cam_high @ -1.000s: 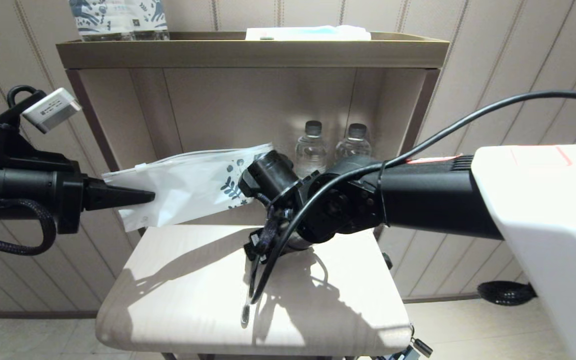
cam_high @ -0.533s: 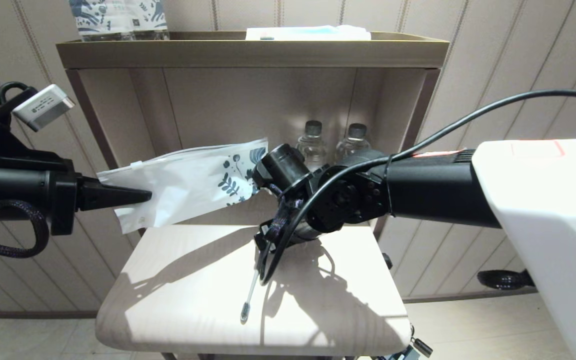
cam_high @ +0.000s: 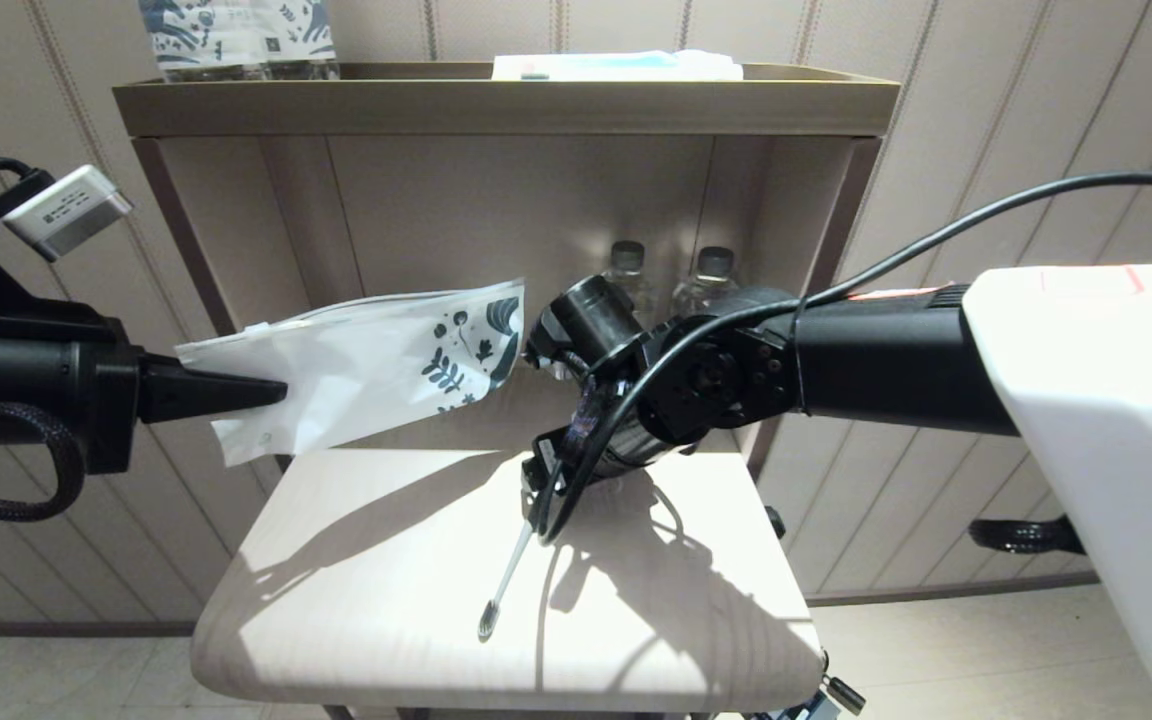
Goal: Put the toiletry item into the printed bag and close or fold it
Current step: Pick up the toothpaste
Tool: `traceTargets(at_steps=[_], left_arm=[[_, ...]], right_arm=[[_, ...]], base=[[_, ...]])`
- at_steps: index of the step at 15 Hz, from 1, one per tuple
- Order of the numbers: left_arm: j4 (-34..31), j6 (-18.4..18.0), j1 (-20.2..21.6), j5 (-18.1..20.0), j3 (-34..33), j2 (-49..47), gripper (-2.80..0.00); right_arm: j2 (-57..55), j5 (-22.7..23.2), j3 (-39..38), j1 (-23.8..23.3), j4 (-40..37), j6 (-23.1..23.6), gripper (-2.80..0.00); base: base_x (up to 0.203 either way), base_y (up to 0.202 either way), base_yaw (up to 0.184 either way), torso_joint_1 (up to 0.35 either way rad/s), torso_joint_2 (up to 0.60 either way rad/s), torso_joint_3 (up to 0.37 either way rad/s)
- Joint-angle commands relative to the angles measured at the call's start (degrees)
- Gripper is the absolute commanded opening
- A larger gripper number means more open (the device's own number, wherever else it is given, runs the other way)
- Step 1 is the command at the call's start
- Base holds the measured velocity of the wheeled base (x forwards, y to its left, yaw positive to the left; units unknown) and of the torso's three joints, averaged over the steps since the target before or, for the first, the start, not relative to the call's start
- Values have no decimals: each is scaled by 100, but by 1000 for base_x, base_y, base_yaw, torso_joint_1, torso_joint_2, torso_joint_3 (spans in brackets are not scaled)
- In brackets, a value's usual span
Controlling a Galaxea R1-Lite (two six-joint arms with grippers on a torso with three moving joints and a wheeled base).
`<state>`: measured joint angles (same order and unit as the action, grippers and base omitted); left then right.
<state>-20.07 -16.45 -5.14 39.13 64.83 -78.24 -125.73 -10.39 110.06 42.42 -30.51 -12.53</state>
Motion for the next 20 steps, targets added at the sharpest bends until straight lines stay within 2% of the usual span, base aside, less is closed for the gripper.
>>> traceTargets(at_steps=[1, 6, 8, 9, 11, 13, 20], left_arm=[[-128, -8, -26, 7, 43, 112, -280], [-181, -8, -260, -274, 30, 136, -280], [-218, -8, -294, -310, 3, 207, -280], [-306, -7, -294, -311, 22, 213, -280], [-399, 1, -294, -318, 56, 249, -280], [-410, 1, -294, -318, 30, 292, -280], [-422, 19, -329, -318, -58, 357, -280]], right_arm=[[57, 3, 7, 38, 79, -13, 0], [330, -24, -236, 140, 142, -143, 0], [368, -62, -197, 262, -41, -531, 0], [364, -100, 4, 315, -426, -790, 0], [293, -410, 105, 598, -843, -1343, 0], [167, -656, 104, 715, -1166, -1650, 0], [-171, -666, 95, 750, -790, -1762, 0]], base=[[0, 0, 0, 0, 0, 0], [0, 0, 0, 0, 0, 0], [0, 0, 0, 0, 0, 0], [0, 0, 0, 0, 0, 0], [0, 0, 0, 0, 0, 0], [0, 0, 0, 0, 0, 0], [0, 0, 0, 0, 0, 0]])
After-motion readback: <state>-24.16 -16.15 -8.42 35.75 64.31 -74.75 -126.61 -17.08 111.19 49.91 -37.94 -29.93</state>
